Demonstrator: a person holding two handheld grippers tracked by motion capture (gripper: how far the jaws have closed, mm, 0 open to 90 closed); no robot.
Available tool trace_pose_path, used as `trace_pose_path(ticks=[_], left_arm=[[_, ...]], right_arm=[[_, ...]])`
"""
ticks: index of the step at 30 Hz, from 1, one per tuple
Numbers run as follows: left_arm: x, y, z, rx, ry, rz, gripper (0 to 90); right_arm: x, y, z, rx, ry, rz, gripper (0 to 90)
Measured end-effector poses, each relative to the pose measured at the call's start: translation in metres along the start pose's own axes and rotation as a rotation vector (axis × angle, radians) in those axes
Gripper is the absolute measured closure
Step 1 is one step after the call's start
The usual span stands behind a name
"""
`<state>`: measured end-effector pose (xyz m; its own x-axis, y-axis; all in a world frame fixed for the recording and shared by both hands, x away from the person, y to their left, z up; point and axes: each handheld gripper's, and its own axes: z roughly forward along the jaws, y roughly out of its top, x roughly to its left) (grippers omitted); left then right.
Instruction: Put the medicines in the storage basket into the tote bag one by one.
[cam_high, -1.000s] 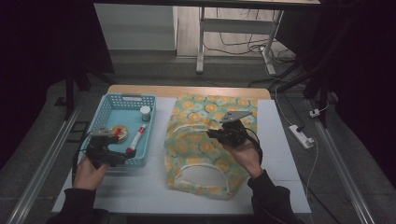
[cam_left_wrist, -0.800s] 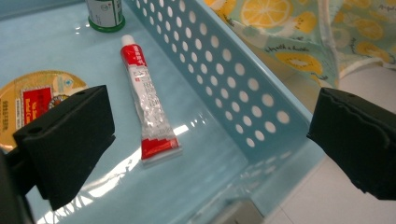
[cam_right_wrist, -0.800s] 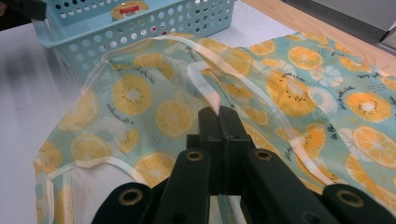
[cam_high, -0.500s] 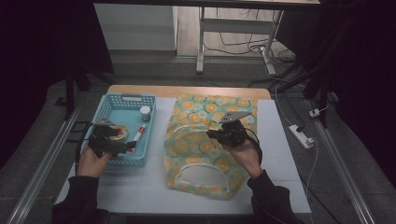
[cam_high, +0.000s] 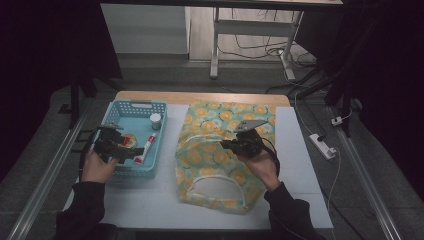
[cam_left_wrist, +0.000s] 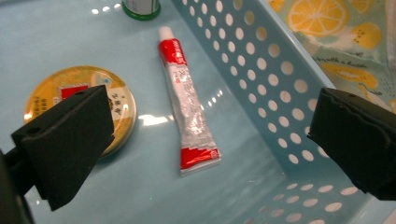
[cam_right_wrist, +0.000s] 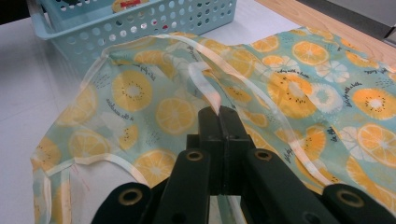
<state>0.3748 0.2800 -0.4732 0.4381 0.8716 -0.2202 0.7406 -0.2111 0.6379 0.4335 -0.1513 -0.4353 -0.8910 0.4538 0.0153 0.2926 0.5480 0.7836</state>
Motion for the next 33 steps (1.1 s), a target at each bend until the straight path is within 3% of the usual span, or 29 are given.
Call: trace_pose_path(ticks=[6, 16, 23, 33], left_arm=[[0.006, 0.013, 0.002, -0.012, 0.05, 0.003, 0.1], [0.023, 0.027, 0.017, 0.039, 0.138, -0.013, 0.0], [0.04, 0.027, 0.037, 0.128, 0.167, -0.066, 0.0], [0.05, 0.028, 0.059, 0.27, 0.199, -0.099, 0.0]], right_arm=[[0.0, 0.0, 0.0, -0.001, 0.001, 0.0, 90.0], [0.0, 0.0, -0.001, -0.003, 0.0, -0.001, 90.0], [0.0, 0.0, 0.0, -0.003, 0.004, -0.003, 90.0], [0.001, -0.001, 0.002, 0.001, 0.009, -0.006, 90.0]])
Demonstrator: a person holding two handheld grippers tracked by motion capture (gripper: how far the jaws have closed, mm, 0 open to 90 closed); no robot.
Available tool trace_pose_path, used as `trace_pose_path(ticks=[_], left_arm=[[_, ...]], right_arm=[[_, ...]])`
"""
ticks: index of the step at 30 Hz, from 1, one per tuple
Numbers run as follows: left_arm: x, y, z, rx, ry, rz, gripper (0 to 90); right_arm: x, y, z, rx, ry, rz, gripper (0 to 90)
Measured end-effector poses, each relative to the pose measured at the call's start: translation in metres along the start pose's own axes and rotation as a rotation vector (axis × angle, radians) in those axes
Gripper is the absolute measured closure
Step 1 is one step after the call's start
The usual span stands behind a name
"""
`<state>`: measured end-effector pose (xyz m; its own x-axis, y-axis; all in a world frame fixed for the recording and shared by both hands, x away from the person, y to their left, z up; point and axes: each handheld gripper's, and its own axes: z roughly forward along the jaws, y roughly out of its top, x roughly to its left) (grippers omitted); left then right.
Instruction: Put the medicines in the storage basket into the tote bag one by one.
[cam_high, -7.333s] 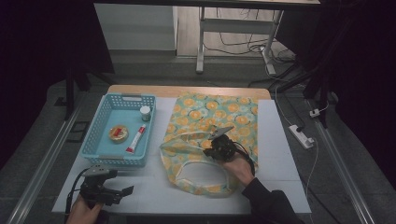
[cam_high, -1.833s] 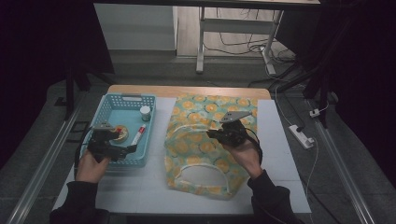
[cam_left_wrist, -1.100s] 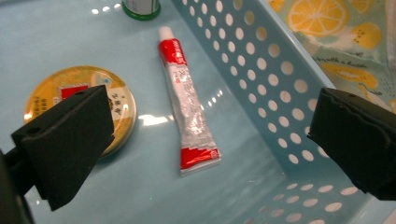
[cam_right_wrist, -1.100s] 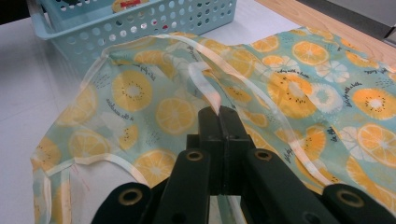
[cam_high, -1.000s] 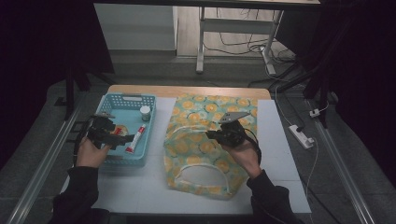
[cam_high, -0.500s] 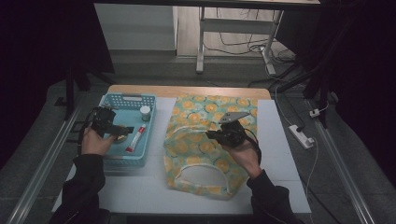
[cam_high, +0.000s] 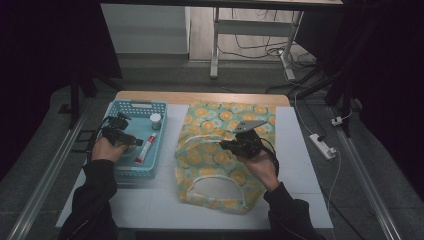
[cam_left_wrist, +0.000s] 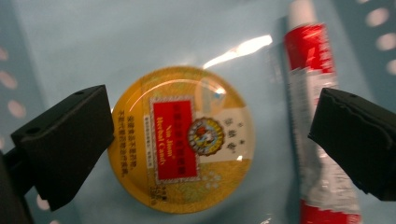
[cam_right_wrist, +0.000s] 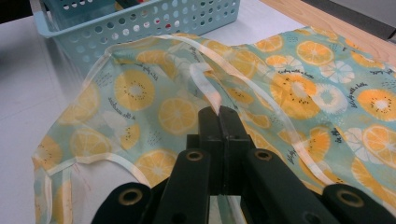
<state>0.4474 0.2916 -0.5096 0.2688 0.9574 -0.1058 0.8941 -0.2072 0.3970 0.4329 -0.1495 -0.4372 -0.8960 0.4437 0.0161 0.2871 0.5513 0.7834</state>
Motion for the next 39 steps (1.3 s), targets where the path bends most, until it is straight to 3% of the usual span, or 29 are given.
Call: trace_pose_path(ticks=[4, 7, 9, 14, 19, 21, 23, 27, 29, 36, 39], left_arm=[[0.0042, 0.0008, -0.0006, -0.016, -0.018, -0.032, 1.1], [0.0029, 0.0028, 0.0007, -0.011, 0.016, -0.03, 1.7], [0.0006, 0.0035, -0.0007, -0.023, 0.08, -0.018, 2.6], [0.0017, 0.0036, -0.0008, -0.021, 0.1, -0.033, 1.9], [-0.0013, 0.0042, 0.0033, 0.019, 0.162, -0.015, 2.3], [-0.0024, 0.0038, 0.0038, 0.022, 0.152, -0.011, 5.1], [-0.0004, 0.0032, 0.0058, 0.043, 0.108, -0.028, 8.5], [0.0006, 0.0024, 0.0079, 0.068, 0.101, -0.034, 11.8], [0.0016, 0.0018, 0.0068, 0.067, 0.09, -0.044, 19.8], [0.0001, 0.0033, 0.0062, 0.085, 0.093, -0.069, 20.6], [-0.0005, 0.0036, 0.0024, 0.062, 0.091, -0.078, 20.7]], right_arm=[[0.0001, -0.0001, 0.0002, 0.0, 0.0, 0.002, 90.0], [0.0003, -0.0002, 0.0003, 0.001, 0.0, 0.001, 90.0], [0.0006, 0.0, -0.0003, 0.0, -0.002, -0.003, 90.0], [-0.0006, -0.0007, 0.0003, 0.003, 0.001, 0.001, 90.0], [-0.0005, -0.0007, 0.0007, 0.007, 0.002, -0.001, 90.0], [-0.0009, -0.0006, 0.0001, 0.003, 0.001, 0.0, 90.0], [-0.0011, -0.0004, -0.0006, 0.002, 0.001, 0.002, 90.0], [-0.0011, 0.0, -0.0017, -0.001, -0.001, 0.0, 90.0], [-0.0014, 0.0001, -0.0022, -0.002, -0.001, 0.001, 90.0], [-0.0024, -0.0003, -0.0028, -0.003, -0.002, 0.006, 90.0], [-0.0028, 0.0, -0.0038, -0.008, 0.0, 0.008, 90.0]])
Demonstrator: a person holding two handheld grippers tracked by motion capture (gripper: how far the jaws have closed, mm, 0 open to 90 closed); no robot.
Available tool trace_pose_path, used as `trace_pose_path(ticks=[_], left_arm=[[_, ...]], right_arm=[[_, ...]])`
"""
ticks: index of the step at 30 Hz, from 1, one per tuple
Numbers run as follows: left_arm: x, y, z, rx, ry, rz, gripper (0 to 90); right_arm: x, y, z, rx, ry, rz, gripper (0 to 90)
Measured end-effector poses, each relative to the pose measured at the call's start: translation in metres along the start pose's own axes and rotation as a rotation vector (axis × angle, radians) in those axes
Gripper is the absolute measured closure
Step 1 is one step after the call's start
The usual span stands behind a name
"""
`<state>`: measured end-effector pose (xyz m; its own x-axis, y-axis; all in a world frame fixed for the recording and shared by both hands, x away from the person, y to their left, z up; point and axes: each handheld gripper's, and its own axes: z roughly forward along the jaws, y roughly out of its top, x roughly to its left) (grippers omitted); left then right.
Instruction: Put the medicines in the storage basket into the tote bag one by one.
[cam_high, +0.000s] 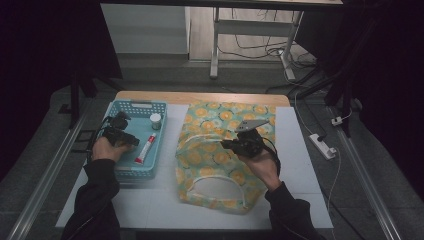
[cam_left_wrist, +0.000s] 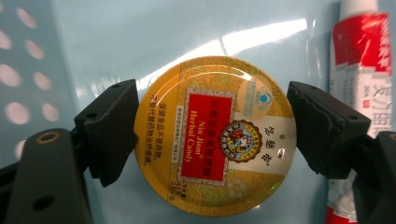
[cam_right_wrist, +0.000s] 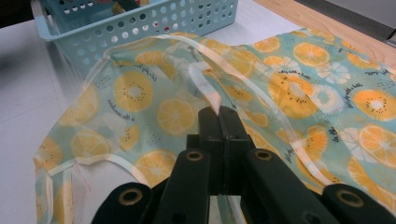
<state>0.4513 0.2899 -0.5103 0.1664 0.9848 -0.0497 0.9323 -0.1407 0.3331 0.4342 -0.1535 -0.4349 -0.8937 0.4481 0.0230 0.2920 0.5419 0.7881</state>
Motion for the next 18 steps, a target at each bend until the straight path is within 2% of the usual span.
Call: trace_pose_path(ticks=[7, 13, 18], left_arm=[[0.0, -0.002, -0.009, -0.066, -0.028, 0.003, 20.8], [-0.002, -0.005, -0.019, -0.134, -0.057, 0.029, 20.8], [-0.004, -0.009, -0.028, -0.176, -0.096, 0.033, 20.8]], right_arm=[[-0.001, -0.001, 0.001, -0.004, 0.005, 0.003, 90.0], [-0.002, 0.0, -0.001, -0.014, 0.003, 0.007, 90.0], [-0.002, 0.001, -0.004, -0.027, 0.002, 0.006, 90.0]])
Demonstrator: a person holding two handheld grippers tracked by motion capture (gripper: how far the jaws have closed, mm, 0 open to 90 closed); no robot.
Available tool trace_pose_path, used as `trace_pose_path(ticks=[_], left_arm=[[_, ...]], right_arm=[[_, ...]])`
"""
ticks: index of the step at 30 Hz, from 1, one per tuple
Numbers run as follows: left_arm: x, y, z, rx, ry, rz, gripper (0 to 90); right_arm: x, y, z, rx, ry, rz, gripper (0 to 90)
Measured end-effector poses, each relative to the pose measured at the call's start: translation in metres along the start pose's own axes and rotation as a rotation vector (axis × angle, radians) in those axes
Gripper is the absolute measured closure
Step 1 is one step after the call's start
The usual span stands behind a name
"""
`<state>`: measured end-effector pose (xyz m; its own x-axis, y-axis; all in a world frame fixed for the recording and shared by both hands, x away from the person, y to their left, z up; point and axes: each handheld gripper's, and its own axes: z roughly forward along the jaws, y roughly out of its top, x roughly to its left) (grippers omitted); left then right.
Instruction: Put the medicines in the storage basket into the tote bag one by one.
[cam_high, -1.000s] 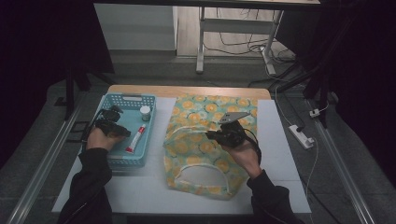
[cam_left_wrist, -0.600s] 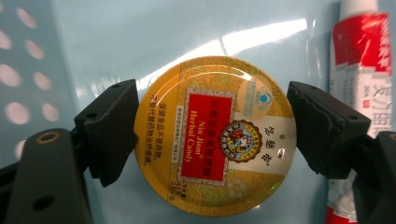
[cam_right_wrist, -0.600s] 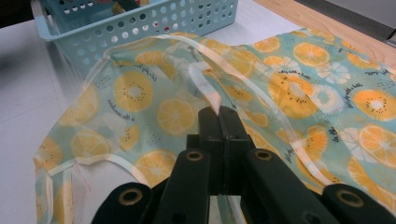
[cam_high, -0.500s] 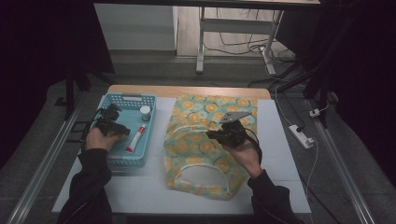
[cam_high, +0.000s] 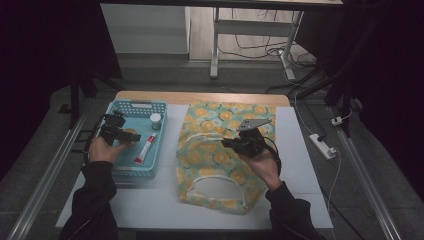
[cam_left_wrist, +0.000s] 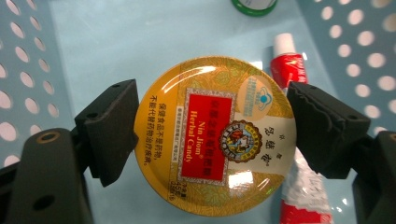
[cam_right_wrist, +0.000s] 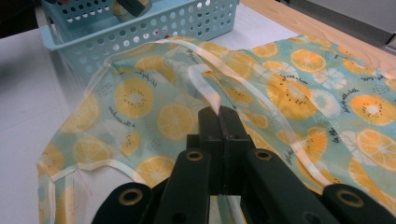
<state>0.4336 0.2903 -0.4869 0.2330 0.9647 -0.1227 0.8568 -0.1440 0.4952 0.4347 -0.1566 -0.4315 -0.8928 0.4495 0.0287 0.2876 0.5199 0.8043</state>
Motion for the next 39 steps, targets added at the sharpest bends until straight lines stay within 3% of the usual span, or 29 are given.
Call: trace_pose_path(ticks=[8, 12, 17, 29, 39], left_arm=[[-0.007, -0.001, -0.016, -0.076, -0.046, 0.03, 20.8], [-0.012, -0.002, -0.018, -0.08, -0.056, 0.063, 20.8], [-0.019, -0.003, -0.026, -0.112, -0.095, 0.075, 20.8], [-0.054, 0.002, -0.053, -0.182, -0.152, 0.177, 20.8], [-0.088, 0.004, -0.07, -0.206, -0.216, 0.272, 20.8]], right_arm=[[-0.001, 0.001, -0.003, -0.013, -0.007, -0.002, 90.0], [-0.001, 0.002, -0.004, -0.017, -0.011, -0.002, 90.0], [-0.002, 0.003, -0.007, -0.026, -0.02, 0.001, 90.0], [-0.006, 0.001, -0.005, -0.017, -0.04, 0.007, 90.0], [-0.006, 0.003, -0.007, -0.026, -0.045, 0.004, 90.0]])
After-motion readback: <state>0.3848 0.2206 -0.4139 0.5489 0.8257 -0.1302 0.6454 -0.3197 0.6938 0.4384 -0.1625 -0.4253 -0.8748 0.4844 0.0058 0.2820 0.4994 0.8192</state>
